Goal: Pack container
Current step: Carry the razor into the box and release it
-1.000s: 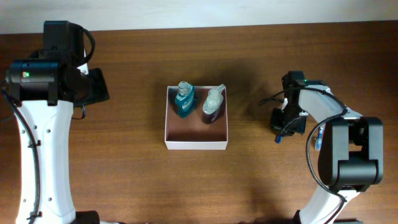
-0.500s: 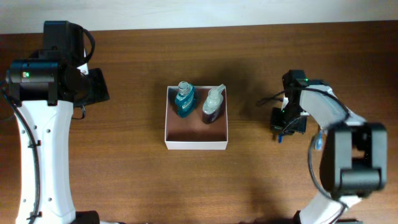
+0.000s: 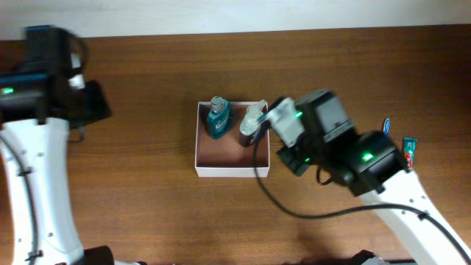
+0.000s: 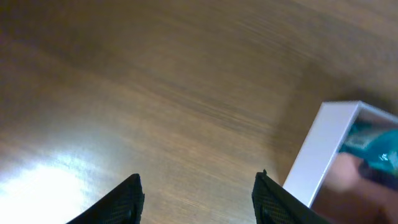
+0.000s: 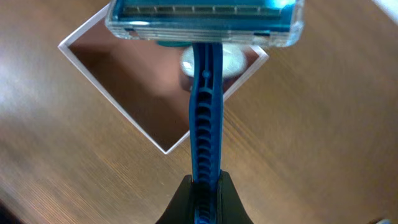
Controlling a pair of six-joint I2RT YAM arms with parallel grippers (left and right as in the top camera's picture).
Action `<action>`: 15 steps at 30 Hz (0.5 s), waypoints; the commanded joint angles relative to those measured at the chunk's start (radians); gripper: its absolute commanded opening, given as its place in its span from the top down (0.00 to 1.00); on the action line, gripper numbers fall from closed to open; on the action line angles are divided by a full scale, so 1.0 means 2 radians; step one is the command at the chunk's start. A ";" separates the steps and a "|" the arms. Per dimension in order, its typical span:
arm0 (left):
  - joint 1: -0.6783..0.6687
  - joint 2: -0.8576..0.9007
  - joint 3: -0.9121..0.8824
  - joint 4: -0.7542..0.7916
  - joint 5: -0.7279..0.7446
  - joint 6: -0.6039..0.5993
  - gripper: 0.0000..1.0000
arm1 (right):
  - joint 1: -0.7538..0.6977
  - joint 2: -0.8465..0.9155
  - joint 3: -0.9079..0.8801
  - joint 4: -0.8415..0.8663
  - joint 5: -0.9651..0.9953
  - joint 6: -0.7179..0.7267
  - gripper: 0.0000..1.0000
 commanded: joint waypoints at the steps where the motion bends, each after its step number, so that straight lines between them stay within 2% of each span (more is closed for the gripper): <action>1: 0.059 0.003 -0.002 -0.006 0.058 0.006 0.43 | 0.049 0.027 0.004 0.022 0.034 -0.084 0.96; 5: 0.068 0.003 -0.002 -0.005 0.059 0.006 0.43 | 0.075 0.083 0.004 0.056 0.034 -0.128 0.96; 15: 0.068 0.003 -0.002 -0.003 0.059 0.006 0.43 | 0.075 0.248 0.004 0.100 0.019 -0.127 0.96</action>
